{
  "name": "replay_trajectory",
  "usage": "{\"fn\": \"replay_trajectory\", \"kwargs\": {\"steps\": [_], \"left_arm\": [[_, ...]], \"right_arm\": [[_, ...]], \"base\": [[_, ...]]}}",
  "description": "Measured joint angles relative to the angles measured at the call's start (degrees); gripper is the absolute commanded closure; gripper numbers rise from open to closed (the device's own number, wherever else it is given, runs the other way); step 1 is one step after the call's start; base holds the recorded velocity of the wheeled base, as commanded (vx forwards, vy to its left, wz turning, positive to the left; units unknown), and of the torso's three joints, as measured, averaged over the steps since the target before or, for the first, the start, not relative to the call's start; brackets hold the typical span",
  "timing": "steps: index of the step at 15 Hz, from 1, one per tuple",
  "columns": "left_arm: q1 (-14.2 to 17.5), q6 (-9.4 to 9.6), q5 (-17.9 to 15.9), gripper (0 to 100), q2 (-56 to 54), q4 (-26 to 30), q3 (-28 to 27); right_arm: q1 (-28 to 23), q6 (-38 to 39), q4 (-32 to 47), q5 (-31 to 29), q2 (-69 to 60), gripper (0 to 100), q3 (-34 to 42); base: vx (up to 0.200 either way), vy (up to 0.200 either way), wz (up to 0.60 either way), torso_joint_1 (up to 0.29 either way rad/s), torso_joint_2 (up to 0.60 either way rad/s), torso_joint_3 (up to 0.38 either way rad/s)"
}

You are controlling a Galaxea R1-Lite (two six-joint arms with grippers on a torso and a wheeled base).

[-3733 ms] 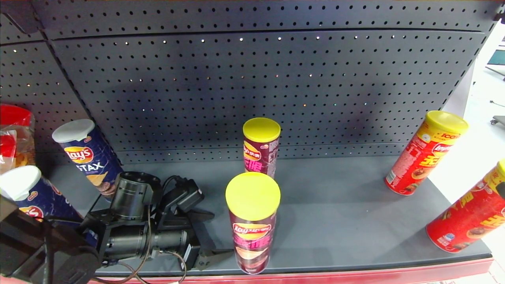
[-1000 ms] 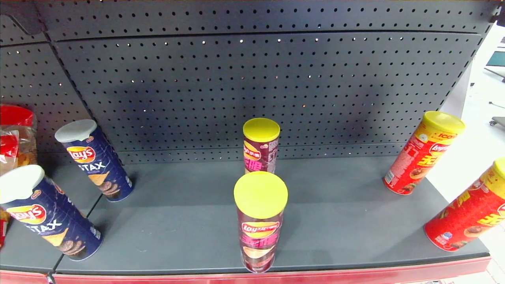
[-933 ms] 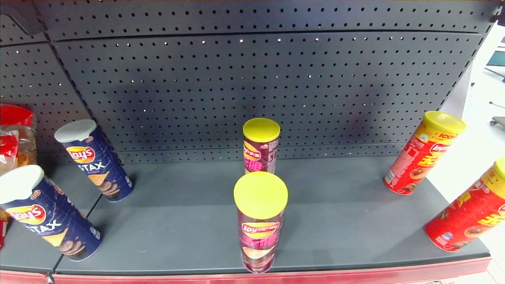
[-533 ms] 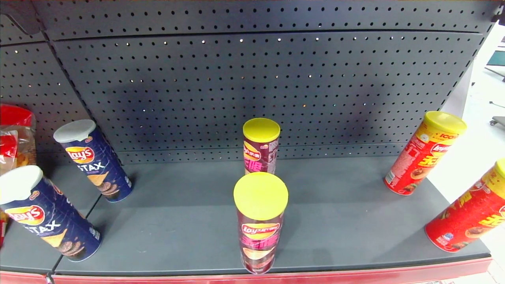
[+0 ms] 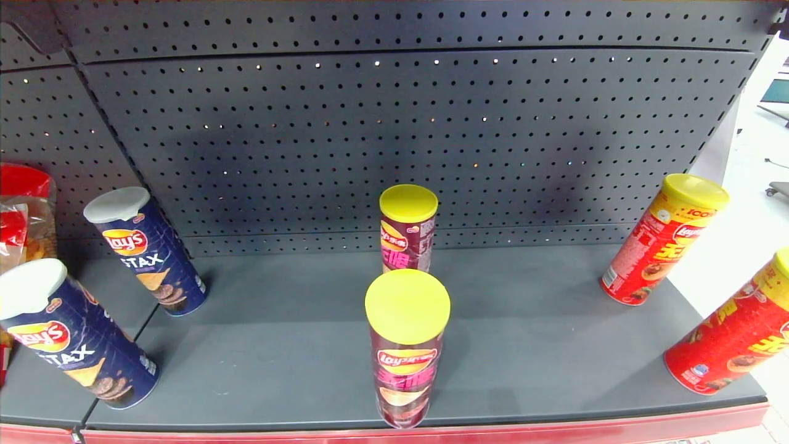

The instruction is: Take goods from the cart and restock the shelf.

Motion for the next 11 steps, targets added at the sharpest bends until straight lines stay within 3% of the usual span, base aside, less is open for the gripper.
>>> {"fn": "replay_trajectory", "kwargs": {"steps": [2,4,11], "left_arm": [[-2.94,-0.06,-0.3,0,-0.34,0.02,0.0],[-7.9,-0.06,-0.07,0,-0.74,0.02,0.0],[-6.52,-0.06,1.87,0,-5.13,0.05,0.02]], "right_arm": [[0.11,0.43,-0.12,0.06,-0.55,0,0.2],[0.05,0.65,-0.07,-0.13,-0.9,0,0.27],[0.02,0.6,-0.02,-0.46,-1.07,0,0.29]], "base": [[0.0,0.0,0.0,0.0,0.0,0.0],[0.0,0.0,0.0,0.0,0.0,0.0],[0.0,0.0,0.0,0.0,0.0,0.0]]}}
